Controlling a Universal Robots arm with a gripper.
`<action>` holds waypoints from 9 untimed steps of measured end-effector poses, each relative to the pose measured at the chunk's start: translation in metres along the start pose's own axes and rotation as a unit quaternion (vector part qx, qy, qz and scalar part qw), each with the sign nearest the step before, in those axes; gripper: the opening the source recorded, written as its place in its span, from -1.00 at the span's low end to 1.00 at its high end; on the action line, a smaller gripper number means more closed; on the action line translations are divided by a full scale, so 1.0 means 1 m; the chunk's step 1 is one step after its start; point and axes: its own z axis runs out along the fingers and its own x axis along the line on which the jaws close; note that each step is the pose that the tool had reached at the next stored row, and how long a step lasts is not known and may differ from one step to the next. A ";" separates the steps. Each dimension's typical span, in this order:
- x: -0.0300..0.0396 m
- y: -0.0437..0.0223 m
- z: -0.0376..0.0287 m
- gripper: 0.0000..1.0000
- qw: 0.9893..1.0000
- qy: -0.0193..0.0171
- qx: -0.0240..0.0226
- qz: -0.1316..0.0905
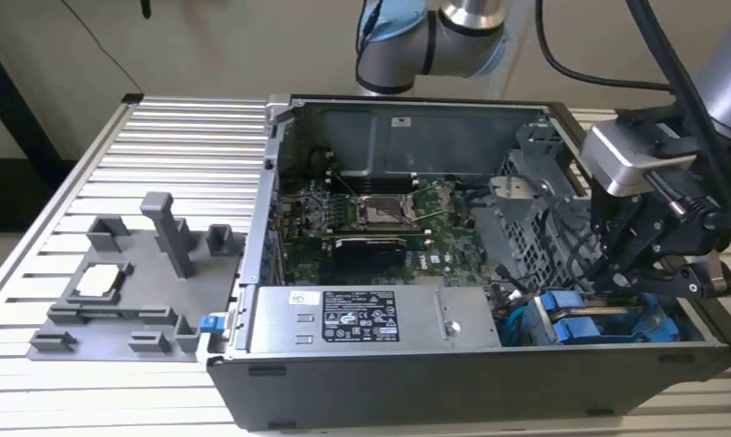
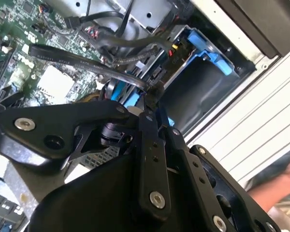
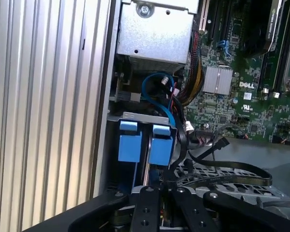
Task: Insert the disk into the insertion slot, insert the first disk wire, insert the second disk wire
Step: 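Insert the second disk wire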
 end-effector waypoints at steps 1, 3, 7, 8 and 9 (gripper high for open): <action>0.0001 -0.0006 0.0002 -0.69 1.000 0.000 -0.003 0.000; 0.0006 -0.0027 0.0007 -0.69 1.000 -0.002 -0.015 0.001; 0.0014 -0.0067 0.0033 -0.69 1.000 -0.004 -0.022 0.003; 0.0015 -0.0072 0.0040 -0.69 1.000 -0.004 -0.022 0.004; 0.0016 -0.0078 0.0047 -0.69 1.000 -0.005 -0.022 0.006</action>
